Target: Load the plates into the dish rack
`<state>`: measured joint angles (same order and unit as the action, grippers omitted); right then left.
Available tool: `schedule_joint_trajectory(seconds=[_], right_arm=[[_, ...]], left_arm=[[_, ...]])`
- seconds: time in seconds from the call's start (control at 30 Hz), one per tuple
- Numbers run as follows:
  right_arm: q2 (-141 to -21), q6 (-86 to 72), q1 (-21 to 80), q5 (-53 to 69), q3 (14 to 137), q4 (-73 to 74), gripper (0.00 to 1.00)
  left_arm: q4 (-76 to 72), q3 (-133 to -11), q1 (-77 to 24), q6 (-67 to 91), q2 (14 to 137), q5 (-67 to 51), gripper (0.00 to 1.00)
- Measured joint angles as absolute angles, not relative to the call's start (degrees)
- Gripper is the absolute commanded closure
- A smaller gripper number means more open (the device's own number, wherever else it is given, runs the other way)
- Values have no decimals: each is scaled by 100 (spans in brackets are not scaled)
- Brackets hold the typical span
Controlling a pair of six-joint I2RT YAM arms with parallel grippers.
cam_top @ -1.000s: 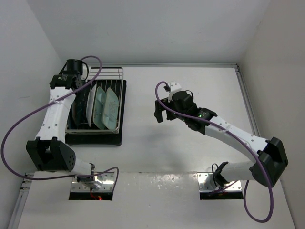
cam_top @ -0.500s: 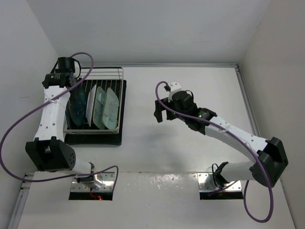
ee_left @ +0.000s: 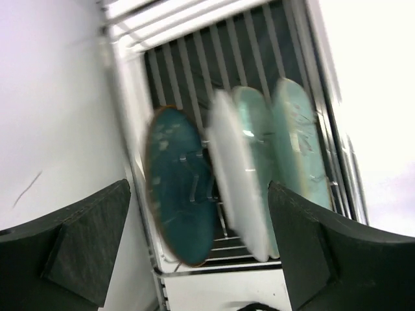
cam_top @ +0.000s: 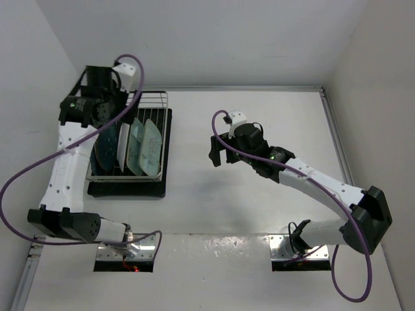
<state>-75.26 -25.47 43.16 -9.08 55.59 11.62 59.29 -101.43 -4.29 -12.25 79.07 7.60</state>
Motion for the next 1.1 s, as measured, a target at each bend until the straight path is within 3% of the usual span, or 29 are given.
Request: schedule_joint_trajectory(seconds=[0.3,0.67,1.1], right_arm=[[-7526,-2552,4316,-893,5531,1166,0],[-7400,-2578,4316,-910,5398,1170,0],[-7251,-2635,4316,-1000,5330,1188,0]], left_arm=[[5848,-8971,-1393,-1212,8259,1957,10],[5502,-8792,-998,-1090,8311,3142,13],[5476,-8600,-447,-1157,8182,3642,13]])
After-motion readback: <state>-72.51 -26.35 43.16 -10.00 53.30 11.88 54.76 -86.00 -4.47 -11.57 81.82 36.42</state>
